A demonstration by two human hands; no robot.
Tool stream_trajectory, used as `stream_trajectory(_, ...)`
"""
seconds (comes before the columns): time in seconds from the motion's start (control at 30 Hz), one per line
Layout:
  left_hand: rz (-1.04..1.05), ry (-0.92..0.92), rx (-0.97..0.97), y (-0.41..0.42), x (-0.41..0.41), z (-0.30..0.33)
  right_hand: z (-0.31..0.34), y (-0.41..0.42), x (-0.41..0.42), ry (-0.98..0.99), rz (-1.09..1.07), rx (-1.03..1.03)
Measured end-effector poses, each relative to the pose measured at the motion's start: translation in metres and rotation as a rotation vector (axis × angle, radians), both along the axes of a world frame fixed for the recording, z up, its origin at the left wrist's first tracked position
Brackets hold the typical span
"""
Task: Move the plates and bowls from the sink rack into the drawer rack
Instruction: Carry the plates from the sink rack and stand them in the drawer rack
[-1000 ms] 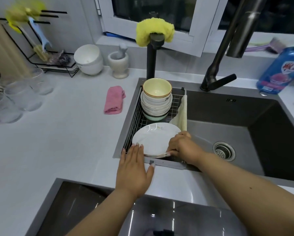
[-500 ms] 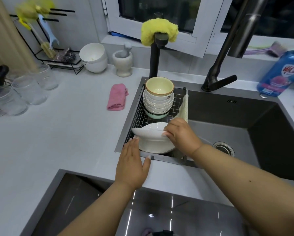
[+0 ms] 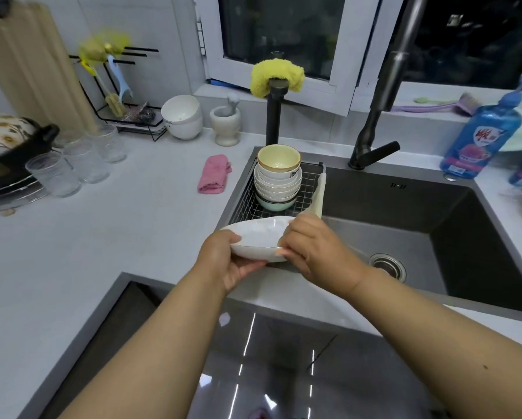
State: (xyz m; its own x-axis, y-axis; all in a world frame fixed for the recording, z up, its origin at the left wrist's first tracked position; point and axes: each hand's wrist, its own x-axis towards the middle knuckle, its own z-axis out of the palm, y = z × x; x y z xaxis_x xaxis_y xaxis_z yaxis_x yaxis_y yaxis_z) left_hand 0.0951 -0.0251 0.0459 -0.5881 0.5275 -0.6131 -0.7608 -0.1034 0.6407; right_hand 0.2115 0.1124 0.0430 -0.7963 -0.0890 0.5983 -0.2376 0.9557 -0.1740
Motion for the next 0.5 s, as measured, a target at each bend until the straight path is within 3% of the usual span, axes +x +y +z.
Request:
stream_trajectory(0.13,0.069,0.07,0.02,-0.023,0.033,-0.003,0.008,-0.018,0.033,-0.061,-0.06,-0.26)
stream_trajectory(0.23,0.157,0.144,0.004,-0.043,0.06,-0.002,0.011,-0.03,0.054,-0.018,-0.284,-0.451)
stream_trajectory(0.33,0.25,0.157,0.016,-0.065,0.093,0.002,0.011,-0.043,0.077,-0.122,-0.453,-0.579)
stream_trajectory(0.5,0.405,0.177,0.034,-0.099,0.15,0.008,0.017,-0.074,0.113,-0.221,-0.453,-0.947)
